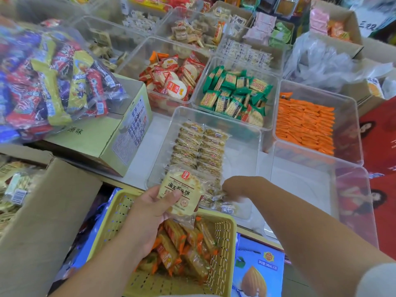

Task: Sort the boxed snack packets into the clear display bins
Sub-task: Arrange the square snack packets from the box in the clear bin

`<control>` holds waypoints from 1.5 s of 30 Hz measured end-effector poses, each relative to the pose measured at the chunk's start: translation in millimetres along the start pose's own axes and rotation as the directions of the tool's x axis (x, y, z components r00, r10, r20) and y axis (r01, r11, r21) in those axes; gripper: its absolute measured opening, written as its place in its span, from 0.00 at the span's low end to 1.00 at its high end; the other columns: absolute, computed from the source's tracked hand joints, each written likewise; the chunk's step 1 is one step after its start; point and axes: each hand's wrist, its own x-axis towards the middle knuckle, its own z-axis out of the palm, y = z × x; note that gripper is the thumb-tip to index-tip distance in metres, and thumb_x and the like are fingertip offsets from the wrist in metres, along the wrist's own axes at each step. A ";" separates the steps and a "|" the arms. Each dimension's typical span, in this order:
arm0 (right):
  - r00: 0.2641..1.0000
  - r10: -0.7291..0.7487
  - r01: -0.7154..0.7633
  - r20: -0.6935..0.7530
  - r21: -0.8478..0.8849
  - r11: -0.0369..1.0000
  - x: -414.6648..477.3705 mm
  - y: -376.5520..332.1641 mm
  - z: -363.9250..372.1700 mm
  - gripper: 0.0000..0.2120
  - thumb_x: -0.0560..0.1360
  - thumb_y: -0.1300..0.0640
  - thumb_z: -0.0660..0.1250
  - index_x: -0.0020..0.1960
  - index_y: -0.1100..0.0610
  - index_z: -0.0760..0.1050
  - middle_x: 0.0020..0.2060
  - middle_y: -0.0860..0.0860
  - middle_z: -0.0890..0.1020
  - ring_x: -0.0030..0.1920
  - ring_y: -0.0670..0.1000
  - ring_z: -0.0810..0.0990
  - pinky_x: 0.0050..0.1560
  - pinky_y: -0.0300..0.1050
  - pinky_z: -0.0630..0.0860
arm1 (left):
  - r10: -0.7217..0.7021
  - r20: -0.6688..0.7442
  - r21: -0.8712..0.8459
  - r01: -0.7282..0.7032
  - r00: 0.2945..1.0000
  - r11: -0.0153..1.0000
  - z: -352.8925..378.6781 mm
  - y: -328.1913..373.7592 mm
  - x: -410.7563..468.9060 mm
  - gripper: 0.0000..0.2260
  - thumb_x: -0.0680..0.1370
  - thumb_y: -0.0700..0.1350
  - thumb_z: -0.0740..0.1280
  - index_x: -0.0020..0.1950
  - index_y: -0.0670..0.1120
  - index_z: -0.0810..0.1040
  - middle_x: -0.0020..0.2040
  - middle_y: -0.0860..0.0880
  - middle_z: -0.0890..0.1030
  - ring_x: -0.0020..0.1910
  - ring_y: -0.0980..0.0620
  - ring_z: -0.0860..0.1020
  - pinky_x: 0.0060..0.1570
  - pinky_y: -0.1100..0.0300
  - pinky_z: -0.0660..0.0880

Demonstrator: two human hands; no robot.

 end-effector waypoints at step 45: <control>0.472 0.253 0.348 -0.844 0.442 0.826 -114.8 23.1 4.5 0.09 0.78 0.55 0.70 0.57 0.47 0.77 0.46 0.45 0.82 0.47 0.46 0.79 0.45 0.42 0.76 | 0.201 -0.135 0.485 -0.112 0.970 0.867 8.3 23.7 -10.6 0.06 0.79 0.56 0.70 0.47 0.58 0.85 0.46 0.53 0.87 0.50 0.51 0.84 0.49 0.57 0.75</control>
